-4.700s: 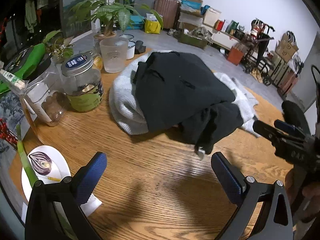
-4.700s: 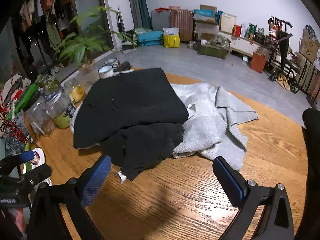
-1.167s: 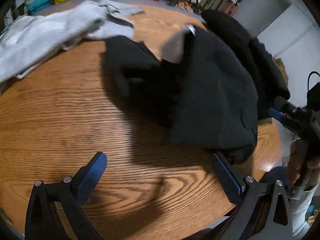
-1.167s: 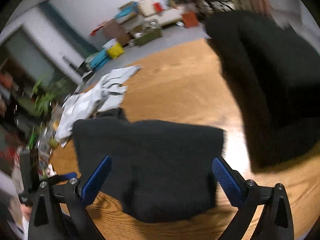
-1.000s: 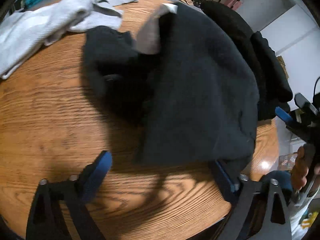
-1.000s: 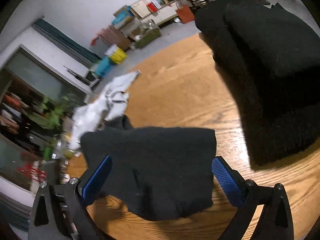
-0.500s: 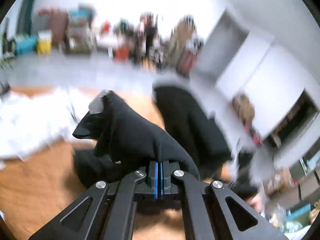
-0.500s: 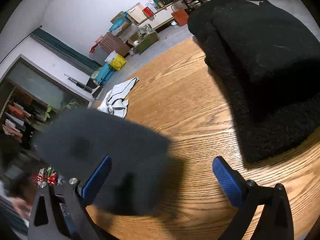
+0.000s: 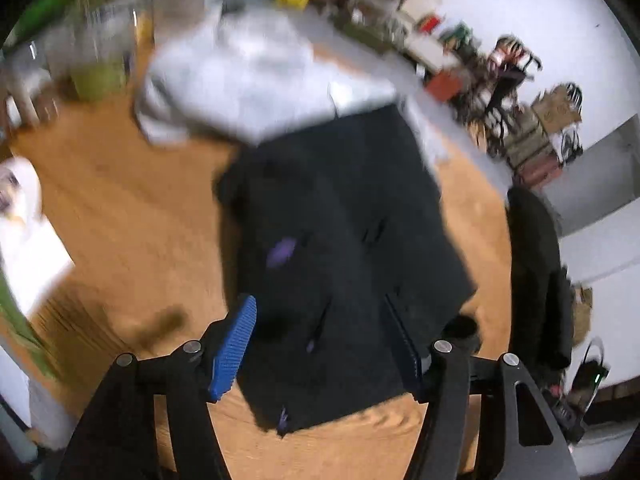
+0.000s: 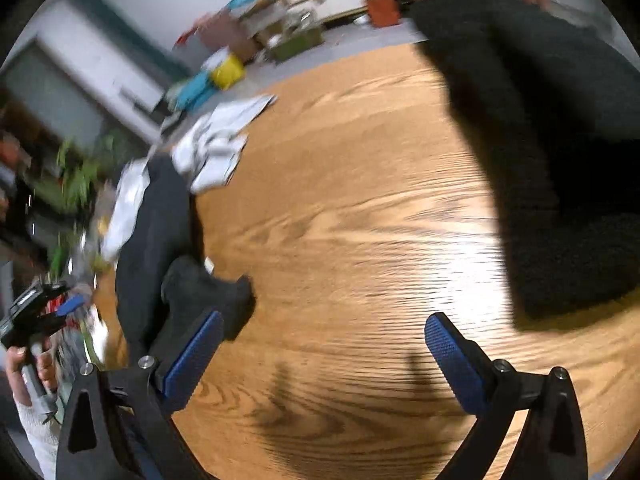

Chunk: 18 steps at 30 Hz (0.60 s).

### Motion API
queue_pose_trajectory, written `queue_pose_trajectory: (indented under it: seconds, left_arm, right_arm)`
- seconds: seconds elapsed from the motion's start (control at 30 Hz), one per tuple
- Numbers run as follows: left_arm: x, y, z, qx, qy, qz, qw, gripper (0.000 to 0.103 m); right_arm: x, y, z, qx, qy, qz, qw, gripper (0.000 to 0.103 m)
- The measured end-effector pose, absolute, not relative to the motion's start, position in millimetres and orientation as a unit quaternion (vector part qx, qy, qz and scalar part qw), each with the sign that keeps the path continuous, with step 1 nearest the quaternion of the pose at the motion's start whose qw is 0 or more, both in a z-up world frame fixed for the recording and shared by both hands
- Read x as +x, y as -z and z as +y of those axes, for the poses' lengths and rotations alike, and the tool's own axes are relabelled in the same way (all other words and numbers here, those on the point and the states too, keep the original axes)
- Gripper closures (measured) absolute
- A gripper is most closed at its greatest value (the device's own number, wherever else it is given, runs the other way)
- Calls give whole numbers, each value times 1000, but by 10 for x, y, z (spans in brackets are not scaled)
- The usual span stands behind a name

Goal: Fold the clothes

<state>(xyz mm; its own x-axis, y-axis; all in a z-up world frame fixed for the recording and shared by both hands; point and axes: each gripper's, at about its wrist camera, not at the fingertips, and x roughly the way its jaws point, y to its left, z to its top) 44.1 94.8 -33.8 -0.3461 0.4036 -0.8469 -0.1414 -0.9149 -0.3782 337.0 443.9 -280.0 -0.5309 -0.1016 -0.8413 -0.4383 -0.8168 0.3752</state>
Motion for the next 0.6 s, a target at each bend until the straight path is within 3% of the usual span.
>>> queue_pose_trajectory:
  seconds: [0.23,0.33,0.37,0.47,0.53,0.6]
  left_arm:
    - [864,569,1571,-541,-795,51,272,37]
    - [855,499,1613,-523,-807,48,270,37]
    - [844,458,1602,-516,-812,38,268,37]
    - [812,336,1571,-496,-827,10,263,37]
    - [790,254,1550,-483,-836,-9,260,37]
    - [768,172,1528,-469,-845,-27,256,54]
  right_arm:
    - [2643,2787,3713,-483,-865,138,12,1]
    - [2408,2951,3451,-486,-872,55,17,3]
    - [2336,3058,3387,-497,-866,45,6,10]
    - [2273,3245,3381,-547,-831,90,-43,85]
    - [2349,3101,3465,-527,-838,128,-54,95]
    - [2480,2760,3561,-478,-861,155,-75,96]
